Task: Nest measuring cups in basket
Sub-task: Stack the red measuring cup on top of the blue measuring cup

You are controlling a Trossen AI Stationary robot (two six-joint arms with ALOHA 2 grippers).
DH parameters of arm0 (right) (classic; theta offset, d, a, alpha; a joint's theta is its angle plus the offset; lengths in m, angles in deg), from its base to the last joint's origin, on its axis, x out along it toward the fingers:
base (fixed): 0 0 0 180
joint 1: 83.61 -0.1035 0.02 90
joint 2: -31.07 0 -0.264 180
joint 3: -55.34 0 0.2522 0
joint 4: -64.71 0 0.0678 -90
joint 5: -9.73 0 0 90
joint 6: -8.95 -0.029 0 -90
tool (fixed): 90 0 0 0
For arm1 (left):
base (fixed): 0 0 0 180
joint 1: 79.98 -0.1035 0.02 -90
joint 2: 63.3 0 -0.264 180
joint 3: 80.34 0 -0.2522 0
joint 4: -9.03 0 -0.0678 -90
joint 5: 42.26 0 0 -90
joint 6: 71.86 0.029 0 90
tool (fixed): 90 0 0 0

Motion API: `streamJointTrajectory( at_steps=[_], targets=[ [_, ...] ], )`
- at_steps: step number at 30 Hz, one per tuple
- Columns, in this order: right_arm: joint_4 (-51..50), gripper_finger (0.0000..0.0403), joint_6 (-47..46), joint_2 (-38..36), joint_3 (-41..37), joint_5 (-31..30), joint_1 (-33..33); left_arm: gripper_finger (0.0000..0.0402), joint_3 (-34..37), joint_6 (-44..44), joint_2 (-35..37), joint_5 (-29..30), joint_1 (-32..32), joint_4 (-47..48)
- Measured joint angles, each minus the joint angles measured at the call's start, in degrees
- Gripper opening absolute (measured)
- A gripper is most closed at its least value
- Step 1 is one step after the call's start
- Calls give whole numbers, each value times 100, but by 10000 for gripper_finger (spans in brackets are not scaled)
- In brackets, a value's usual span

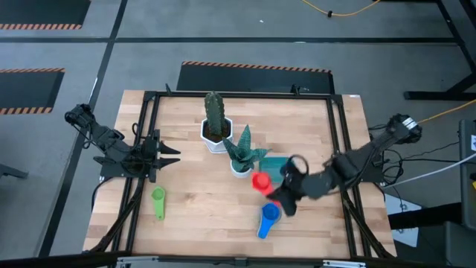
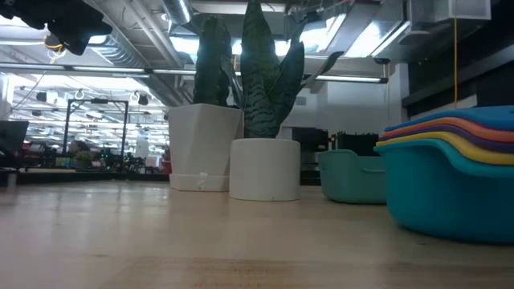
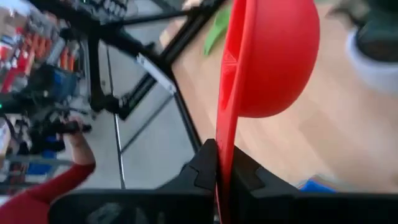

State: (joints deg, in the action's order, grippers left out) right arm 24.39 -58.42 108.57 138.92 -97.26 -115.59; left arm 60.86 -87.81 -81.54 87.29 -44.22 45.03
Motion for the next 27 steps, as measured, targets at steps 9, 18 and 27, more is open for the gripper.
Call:
streamJointTrajectory(
  at_steps=[9, 18, 27],
  targets=[
    [596, 14, -328, 779, 0, -374, -700, 110, 0, -17, 0, -2, 0, 0],
    [629, 14, -320, 805, 0, -743, -1021, 110, 0, -17, -1, 0, -2, 0],
    [124, 14, 718, -308, 2, -1655, -1022, 110, 0, -17, -1, 0, -1, 0]
  ],
)
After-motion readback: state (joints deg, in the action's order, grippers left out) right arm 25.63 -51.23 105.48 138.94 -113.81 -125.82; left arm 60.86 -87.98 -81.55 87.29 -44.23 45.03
